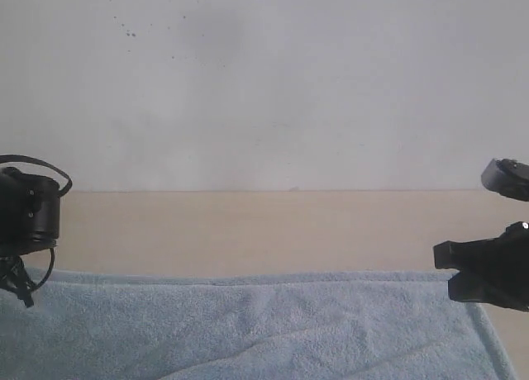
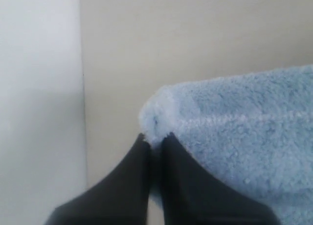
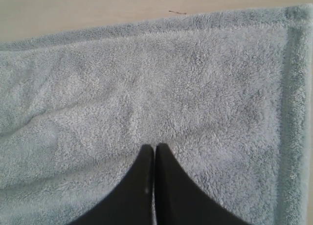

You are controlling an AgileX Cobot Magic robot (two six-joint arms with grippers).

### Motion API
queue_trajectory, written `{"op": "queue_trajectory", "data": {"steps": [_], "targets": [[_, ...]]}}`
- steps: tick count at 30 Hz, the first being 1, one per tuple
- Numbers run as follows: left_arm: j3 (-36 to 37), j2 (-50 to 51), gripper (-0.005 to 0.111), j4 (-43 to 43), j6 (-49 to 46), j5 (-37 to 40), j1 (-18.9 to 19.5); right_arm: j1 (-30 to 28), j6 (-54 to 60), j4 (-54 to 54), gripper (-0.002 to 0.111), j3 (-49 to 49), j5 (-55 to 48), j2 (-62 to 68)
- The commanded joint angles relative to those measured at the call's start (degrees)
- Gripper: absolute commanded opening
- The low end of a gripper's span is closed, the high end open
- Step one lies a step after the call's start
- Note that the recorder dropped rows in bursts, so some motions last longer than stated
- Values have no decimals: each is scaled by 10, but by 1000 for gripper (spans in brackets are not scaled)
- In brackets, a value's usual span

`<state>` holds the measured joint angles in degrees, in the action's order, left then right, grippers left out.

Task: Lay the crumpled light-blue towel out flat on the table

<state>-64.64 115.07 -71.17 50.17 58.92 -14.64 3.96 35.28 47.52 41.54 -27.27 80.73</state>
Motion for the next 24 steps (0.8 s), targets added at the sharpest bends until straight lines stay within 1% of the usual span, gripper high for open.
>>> {"op": "queue_trajectory", "data": {"steps": [1,2,3,4,5,6,8,9,10,11,13,15,17,18,20,21,23,24], "targets": [[-2,-7,31,-13,-48,-63,2,0,2,1,0,-4,0,-1],[-2,-7,51,-14,-78,-88,2,0,2,1,0,-4,0,-1],[-2,-7,64,-23,-81,-94,2,0,3,1,0,-4,2,-1],[-2,-7,83,-43,-80,-95,3,0,7,1,0,-4,4,-1],[-2,-7,93,-61,-80,-90,3,0,8,1,0,-4,6,-1],[-2,-7,101,-81,-80,-80,3,0,8,1,0,-4,9,-1],[-2,-7,107,-112,-80,-64,3,0,9,1,0,-4,10,-1],[-2,-7,107,-118,-80,-57,3,0,11,1,0,-4,10,-1],[-2,-7,107,-106,-80,-51,2,0,13,1,0,-4,17,-1],[-2,-7,107,-82,-80,-61,-1,0,13,1,0,-4,26,-1],[-2,-7,107,8,-97,-101,-18,0,15,1,0,-4,52,-1],[-2,-7,101,58,-116,-128,-34,0,24,1,0,-4,79,2],[-2,-7,90,67,-121,-132,-54,0,34,1,0,-4,111,12],[-3,-7,81,56,-121,-129,-65,0,34,1,0,-4,124,23],[-3,-7,62,33,-121,-114,-87,0,42,1,0,-2,133,53],[-3,-7,50,30,-121,-110,-97,0,46,1,0,-1,133,73],[-3,-7,24,56,-113,-116,-110,0,47,1,0,12,120,119],[-3,-7,11,88,-113,-131,-112,0,53,1,0,26,108,141]]}}
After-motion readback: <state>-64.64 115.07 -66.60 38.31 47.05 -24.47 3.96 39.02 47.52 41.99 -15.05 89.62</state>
